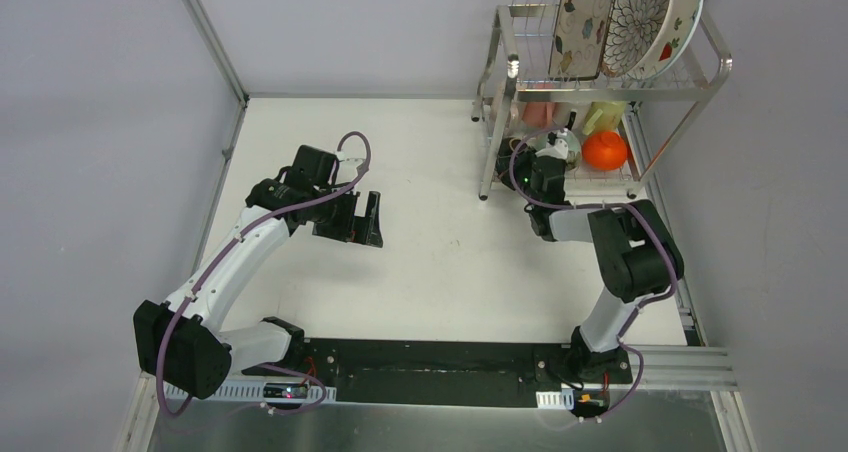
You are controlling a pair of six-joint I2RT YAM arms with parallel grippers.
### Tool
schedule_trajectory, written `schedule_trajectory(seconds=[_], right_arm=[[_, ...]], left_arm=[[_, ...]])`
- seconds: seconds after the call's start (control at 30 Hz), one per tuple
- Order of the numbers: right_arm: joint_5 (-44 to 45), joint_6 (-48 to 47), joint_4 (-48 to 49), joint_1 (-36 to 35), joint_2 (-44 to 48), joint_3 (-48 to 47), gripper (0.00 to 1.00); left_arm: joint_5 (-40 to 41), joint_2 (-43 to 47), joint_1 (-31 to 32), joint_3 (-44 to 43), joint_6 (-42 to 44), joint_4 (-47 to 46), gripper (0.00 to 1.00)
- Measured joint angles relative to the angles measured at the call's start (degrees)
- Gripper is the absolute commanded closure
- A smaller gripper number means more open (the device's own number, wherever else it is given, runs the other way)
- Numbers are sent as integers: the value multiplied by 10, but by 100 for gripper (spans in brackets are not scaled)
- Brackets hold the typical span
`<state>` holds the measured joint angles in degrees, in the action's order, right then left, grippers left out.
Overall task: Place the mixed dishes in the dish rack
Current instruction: Turn the bowl upside down on the dish rack.
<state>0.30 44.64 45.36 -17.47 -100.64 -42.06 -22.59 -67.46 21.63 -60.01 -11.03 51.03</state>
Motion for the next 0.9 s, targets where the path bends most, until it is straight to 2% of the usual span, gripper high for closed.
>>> schedule_trajectory(seconds=[0.63,0.8,0.9], right_arm=[[63,-70,-121,-7,66,-14,100],[63,-78,-115,-7,67,-14,100],[37,-66,-72,-5,33,-22,100]], left_arm=[[0,0,0,0,0,0,2],[0,0,0,0,0,0,2],[0,0,0,0,0,0,2]])
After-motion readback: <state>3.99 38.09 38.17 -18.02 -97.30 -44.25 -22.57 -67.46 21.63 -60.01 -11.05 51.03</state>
